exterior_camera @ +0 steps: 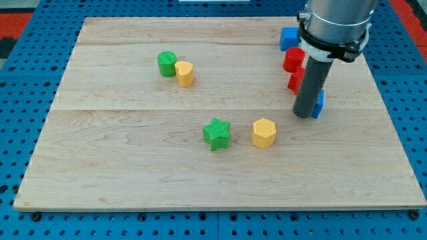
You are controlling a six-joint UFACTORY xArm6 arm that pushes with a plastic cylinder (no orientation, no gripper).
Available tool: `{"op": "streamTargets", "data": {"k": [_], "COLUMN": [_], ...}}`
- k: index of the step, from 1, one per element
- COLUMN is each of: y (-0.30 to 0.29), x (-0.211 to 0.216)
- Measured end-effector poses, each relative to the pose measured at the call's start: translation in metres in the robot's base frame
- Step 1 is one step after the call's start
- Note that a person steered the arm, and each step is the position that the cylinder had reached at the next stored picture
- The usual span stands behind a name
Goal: Separate yellow hexagon from green star
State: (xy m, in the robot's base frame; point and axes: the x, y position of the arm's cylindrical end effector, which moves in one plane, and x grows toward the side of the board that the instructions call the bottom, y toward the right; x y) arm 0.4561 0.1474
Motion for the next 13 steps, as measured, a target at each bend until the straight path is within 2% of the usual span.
{"op": "streamTargets", "data": {"k": [1,2,3,4,5,6,7,9,10,11,12,13], "y": [-0.001,-0.04,-0.082,-0.101,-0.106,-0.168,-0.202,-0.195,-0.153,-0.137,-0.093,-0.095], "x": [0.069,0.065,0.028,0.016,0.044,0.002,-0.051,-0.028,-0.027,-0.019,0.018,-0.02]}}
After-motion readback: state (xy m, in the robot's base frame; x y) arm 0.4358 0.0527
